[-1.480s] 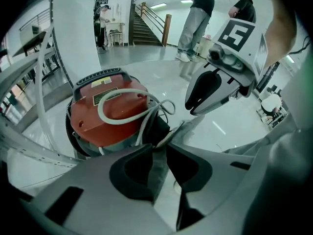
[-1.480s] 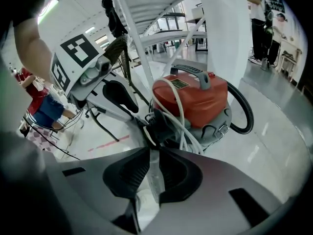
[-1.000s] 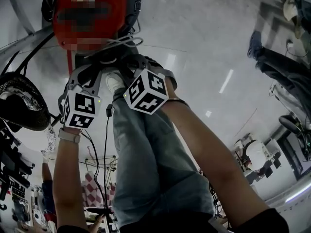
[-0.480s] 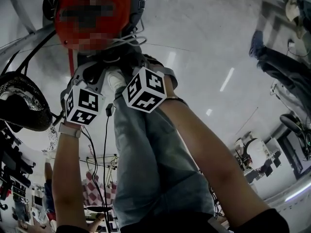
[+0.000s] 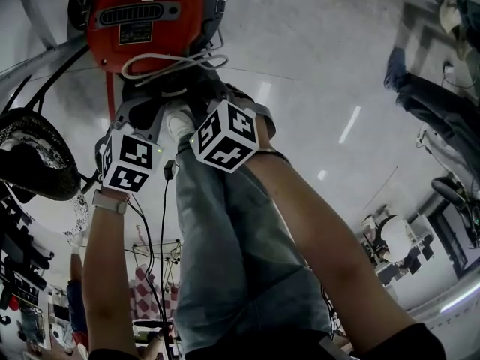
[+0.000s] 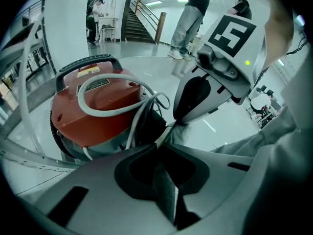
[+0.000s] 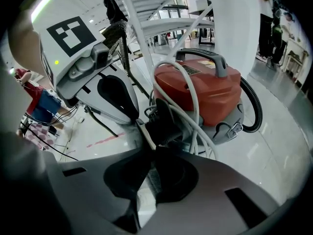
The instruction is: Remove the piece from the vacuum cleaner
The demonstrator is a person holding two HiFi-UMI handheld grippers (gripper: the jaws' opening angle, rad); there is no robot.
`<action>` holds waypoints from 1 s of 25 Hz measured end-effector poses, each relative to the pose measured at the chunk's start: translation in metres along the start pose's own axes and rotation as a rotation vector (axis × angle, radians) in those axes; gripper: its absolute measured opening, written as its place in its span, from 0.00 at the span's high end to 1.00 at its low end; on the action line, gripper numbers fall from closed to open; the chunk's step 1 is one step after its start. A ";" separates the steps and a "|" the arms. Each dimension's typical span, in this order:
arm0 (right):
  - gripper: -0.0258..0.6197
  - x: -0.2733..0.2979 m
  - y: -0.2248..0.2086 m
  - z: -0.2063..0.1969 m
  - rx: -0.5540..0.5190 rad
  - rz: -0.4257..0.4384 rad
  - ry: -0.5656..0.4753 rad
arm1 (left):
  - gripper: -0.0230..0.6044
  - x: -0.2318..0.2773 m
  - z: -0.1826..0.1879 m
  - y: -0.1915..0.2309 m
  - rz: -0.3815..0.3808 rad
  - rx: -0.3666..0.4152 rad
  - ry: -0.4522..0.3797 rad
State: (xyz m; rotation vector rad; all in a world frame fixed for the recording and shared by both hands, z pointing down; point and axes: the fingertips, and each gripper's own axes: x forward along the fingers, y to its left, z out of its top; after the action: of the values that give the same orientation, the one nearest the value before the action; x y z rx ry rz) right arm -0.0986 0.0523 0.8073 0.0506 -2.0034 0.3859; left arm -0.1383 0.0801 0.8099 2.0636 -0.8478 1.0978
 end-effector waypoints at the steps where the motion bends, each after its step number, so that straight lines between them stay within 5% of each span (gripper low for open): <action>1: 0.87 0.000 0.001 -0.001 0.007 0.000 -0.002 | 0.88 0.000 0.000 0.000 0.003 0.000 -0.003; 13: 0.88 0.000 0.013 -0.006 0.061 0.001 -0.022 | 0.88 -0.001 -0.005 -0.001 0.026 -0.006 -0.022; 25: 0.87 0.001 0.013 -0.009 0.025 0.004 -0.029 | 0.88 -0.003 -0.009 -0.012 0.065 -0.106 -0.045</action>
State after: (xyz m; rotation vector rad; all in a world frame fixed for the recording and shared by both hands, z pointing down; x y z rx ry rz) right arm -0.0936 0.0671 0.8087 0.0680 -2.0278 0.4148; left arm -0.1345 0.0947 0.8086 1.9921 -0.9808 1.0221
